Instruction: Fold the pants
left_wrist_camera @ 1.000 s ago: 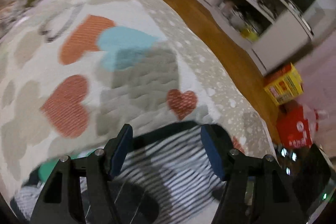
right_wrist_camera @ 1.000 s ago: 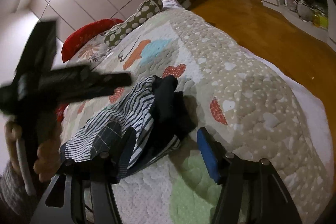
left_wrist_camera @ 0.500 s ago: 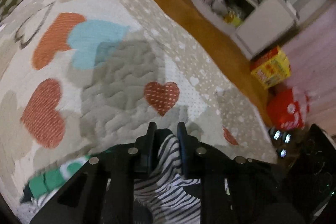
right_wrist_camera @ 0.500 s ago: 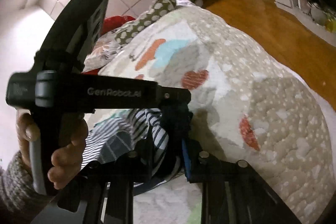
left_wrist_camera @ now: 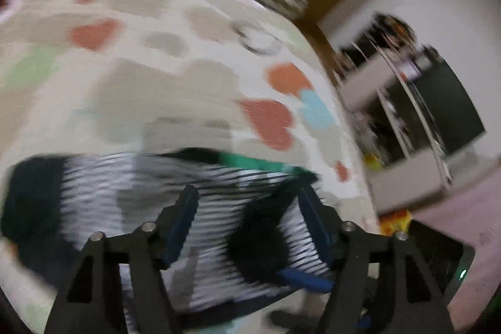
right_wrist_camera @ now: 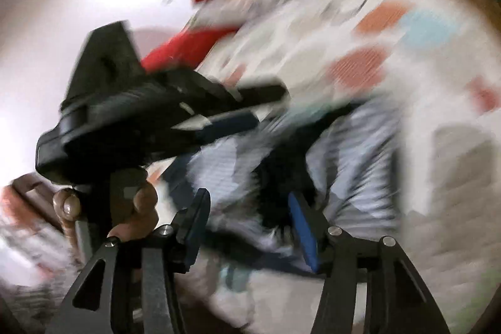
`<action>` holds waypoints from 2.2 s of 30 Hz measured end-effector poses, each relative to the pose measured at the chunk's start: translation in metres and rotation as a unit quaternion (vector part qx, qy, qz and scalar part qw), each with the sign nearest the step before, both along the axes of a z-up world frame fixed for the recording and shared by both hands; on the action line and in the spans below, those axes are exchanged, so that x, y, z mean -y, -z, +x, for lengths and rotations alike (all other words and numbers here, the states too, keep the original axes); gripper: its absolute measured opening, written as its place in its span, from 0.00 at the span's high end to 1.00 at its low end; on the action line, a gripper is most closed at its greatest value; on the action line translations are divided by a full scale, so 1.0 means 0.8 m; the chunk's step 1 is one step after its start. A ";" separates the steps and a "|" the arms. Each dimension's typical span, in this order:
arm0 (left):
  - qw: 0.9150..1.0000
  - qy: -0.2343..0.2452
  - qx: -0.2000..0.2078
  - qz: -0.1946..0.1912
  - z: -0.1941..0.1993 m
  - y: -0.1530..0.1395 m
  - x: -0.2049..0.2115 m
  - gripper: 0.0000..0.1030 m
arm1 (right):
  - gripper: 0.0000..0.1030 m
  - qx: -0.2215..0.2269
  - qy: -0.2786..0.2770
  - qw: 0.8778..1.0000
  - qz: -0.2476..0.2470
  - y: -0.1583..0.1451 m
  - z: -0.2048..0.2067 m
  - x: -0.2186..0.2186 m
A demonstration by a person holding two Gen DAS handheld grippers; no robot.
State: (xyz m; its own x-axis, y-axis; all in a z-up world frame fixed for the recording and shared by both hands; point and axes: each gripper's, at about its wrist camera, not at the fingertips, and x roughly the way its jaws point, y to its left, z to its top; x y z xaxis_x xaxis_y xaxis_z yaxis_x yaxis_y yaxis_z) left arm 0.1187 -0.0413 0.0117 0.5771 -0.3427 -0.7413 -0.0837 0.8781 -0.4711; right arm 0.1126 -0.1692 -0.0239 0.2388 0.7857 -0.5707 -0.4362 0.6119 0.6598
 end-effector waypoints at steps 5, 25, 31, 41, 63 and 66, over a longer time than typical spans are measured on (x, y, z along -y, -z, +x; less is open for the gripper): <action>0.991 -0.102 0.022 0.087 -0.074 -0.004 -0.058 0.25 | 0.45 0.049 0.010 0.999 -0.015 -0.030 -0.020 0.003; 0.990 -0.141 -0.006 0.021 -0.154 0.026 -0.131 0.25 | 0.71 0.027 0.043 0.995 -0.087 -0.031 0.024 -0.050; 0.992 -0.127 0.001 0.018 -0.153 0.021 -0.116 0.25 | 0.30 0.042 0.169 0.976 -0.130 -0.039 0.028 0.052; 0.990 -0.133 -0.017 0.044 -0.146 0.029 -0.105 0.25 | 0.87 -0.062 0.136 0.988 -0.038 0.040 0.062 0.061; 0.989 -0.137 -0.034 0.051 -0.139 0.039 -0.105 0.25 | 0.67 0.015 0.160 0.961 -0.225 0.001 0.046 0.025; 0.989 -0.139 -0.035 0.042 -0.141 0.040 -0.111 0.25 | 0.46 0.013 0.101 0.966 -0.236 0.011 0.045 -0.007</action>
